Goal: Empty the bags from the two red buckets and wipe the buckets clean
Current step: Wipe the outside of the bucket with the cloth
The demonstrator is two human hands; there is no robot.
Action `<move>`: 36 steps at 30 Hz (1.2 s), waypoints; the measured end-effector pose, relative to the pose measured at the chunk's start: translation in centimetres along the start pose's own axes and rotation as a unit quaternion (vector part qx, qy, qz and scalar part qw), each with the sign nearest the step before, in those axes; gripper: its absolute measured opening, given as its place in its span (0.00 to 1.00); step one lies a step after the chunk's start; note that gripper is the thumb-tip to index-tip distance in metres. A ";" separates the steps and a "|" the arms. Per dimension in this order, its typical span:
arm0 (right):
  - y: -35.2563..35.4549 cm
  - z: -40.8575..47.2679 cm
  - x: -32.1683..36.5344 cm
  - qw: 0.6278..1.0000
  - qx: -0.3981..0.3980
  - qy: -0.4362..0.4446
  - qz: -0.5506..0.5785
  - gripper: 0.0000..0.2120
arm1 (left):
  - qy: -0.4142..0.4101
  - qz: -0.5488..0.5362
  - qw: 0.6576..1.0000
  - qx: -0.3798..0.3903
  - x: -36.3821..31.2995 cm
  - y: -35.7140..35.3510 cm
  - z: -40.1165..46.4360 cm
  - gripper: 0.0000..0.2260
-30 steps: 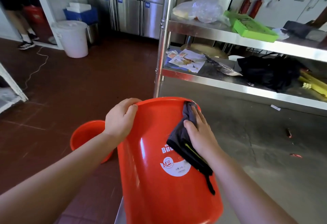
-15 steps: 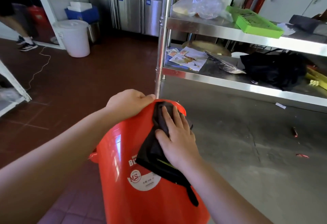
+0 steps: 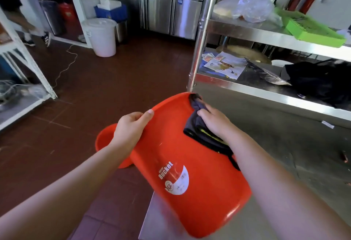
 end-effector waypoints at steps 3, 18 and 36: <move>-0.2 0.6 -0.1 0.999 0.020 -0.024 -0.015 0.25 | 0.006 -0.011 1.000 0.021 0.9 0.3 0.0 0.20; -6.1 -12.4 3.1 0.876 -0.087 0.203 -0.428 0.30 | -0.090 0.177 0.980 -0.011 -2.0 -1.1 1.6 0.26; 3.6 -3.5 -5.8 0.992 -0.003 -0.037 -0.124 0.26 | -0.015 0.180 0.983 -0.032 -1.8 -2.5 1.6 0.17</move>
Point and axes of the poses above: each hand's wrist, its own z-axis towards the middle knuckle, its own y-axis out of the back of the hand, x = y × z, the point moved 5 cm from there along z, towards the middle knuckle, and after that the axes turned 3 degrees about y, right-handed, at the moved point
